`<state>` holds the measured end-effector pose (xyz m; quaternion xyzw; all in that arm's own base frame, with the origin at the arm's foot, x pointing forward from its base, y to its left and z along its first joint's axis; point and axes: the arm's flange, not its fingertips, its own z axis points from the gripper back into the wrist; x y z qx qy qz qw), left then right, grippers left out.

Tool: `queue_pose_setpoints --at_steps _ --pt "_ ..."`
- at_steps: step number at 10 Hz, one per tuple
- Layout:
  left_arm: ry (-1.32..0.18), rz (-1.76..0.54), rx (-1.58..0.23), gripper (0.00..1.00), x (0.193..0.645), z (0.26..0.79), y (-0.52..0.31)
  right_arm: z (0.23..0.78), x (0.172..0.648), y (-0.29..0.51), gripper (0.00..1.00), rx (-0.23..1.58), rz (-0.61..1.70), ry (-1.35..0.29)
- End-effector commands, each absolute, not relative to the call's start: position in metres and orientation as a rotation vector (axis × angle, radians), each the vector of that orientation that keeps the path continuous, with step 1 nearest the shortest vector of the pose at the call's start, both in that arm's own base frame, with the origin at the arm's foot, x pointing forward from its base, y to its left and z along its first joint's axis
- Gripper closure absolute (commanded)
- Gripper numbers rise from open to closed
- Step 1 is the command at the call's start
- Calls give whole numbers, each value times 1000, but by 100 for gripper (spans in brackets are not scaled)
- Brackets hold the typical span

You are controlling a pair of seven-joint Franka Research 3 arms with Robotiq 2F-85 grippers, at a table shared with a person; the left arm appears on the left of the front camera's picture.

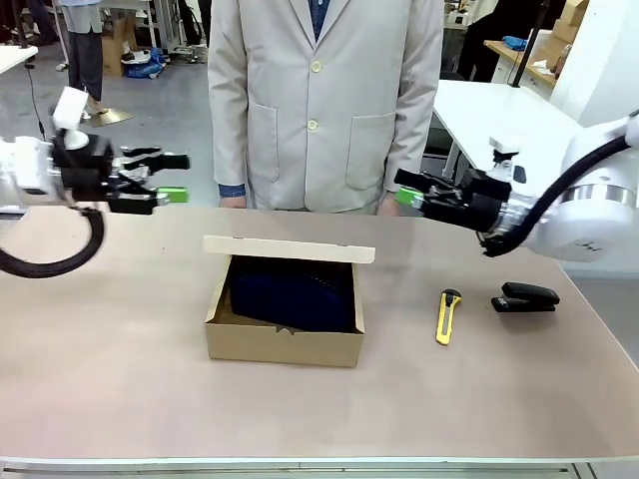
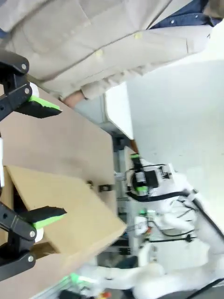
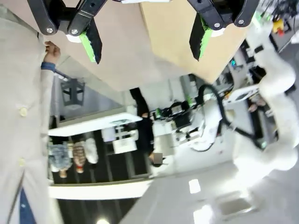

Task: Pack the item into the box.
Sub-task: Close the Mailer Box.

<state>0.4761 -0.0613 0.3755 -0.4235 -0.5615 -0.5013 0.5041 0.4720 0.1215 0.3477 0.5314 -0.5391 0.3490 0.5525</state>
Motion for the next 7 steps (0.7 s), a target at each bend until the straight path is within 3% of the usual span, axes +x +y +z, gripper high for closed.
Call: queue_pose_setpoints --at_steps 1,4,7 --pt "-1338 -1166 -1132 0 497 370 -101 356 465 162 0 1196 806 -1249" --pt "-1221 -1320 -1200 0 496 358 -140 339 454 190 0 1178 956 -1104" --pt "-990 -1564 -1144 0 474 340 -147 319 426 201 0 1108 1126 -936"
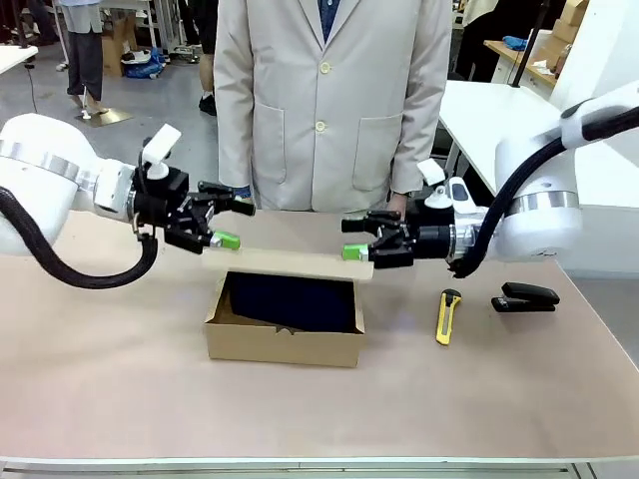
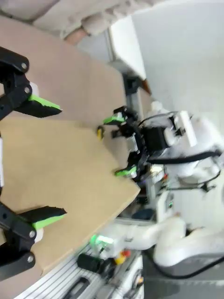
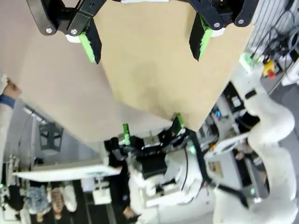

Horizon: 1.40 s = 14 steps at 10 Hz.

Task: Pack the item into the box.
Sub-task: Close the Mailer Box.

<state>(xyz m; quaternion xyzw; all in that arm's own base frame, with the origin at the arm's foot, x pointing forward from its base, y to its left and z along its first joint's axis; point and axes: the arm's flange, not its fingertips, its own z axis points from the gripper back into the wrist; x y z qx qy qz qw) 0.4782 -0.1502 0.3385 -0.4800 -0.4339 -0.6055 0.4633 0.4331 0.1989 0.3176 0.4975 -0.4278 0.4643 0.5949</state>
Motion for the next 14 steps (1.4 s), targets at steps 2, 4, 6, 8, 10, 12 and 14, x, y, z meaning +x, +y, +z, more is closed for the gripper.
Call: queue_pose_setpoints --at_steps 2,4,6,8,10,12,14 --pt "-878 -1637 -1132 0 463 319 -151 305 415 206 0 1037 1169 -899" --pt "-851 -1642 -1111 0 459 305 -153 289 411 212 0 1043 1178 -867" --pt "-825 -1628 -1115 0 464 293 -156 274 410 215 0 1026 1174 -830" --pt "-841 -1620 -1132 0 467 295 -153 286 410 206 0 1044 1180 -863" --pt "-930 -1606 -1144 0 464 324 -129 320 412 179 0 1188 1124 -928" --pt "-930 -1461 -1198 0 448 364 -80 359 403 115 0 1286 927 -946" --pt "-792 -1172 -1345 0 431 393 -20 373 379 36 0 1340 727 -714"
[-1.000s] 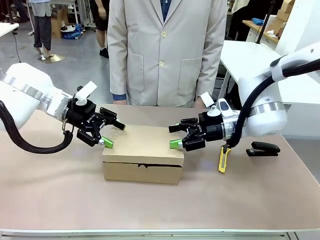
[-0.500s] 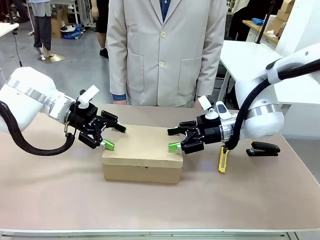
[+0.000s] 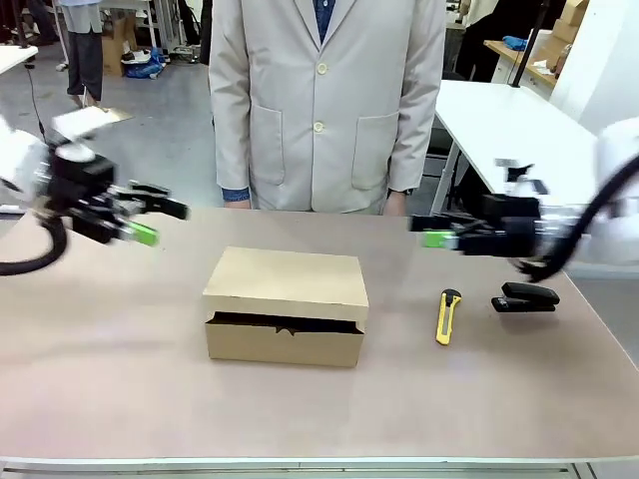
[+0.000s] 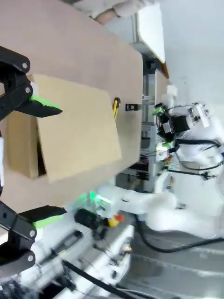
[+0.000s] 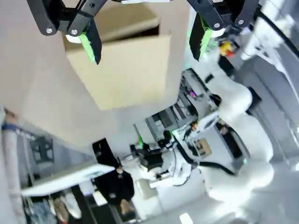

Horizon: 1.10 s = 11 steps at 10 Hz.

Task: Pack the item into the box.
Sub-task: Close the Mailer Box.

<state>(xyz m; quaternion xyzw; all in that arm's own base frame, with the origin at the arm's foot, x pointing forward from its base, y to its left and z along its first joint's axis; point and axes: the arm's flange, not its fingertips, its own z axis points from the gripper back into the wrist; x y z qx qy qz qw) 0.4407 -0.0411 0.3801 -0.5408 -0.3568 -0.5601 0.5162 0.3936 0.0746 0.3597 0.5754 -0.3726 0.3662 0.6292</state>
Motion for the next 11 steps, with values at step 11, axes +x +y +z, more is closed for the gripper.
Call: queue_pose_setpoints --at_steps 11 --pt "-716 -912 -1356 0 422 402 51 367 355 -47 0 1345 541 -684"
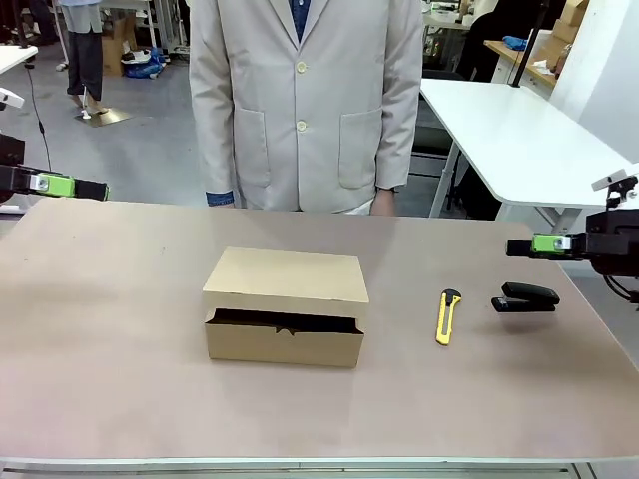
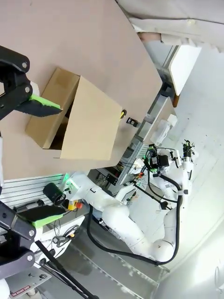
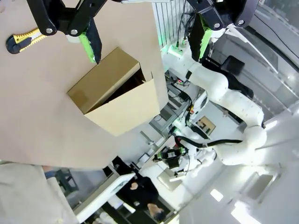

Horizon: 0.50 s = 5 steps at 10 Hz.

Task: Pack the item into the box.
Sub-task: Close the Mailer Box.

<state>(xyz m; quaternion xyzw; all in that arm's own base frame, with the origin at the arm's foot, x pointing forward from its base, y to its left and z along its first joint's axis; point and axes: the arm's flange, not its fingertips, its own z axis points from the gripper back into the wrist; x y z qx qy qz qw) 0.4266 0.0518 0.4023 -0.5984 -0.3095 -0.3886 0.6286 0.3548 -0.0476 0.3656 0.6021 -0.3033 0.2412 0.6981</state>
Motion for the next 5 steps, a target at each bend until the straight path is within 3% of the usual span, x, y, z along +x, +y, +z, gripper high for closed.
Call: queue_pose_setpoints --at_steps 1,5 --pt "-716 -912 -1356 0 422 402 51 367 355 -47 0 1345 541 -684" --pt "-716 -912 -1356 0 422 402 51 367 355 -47 0 1345 541 -684"
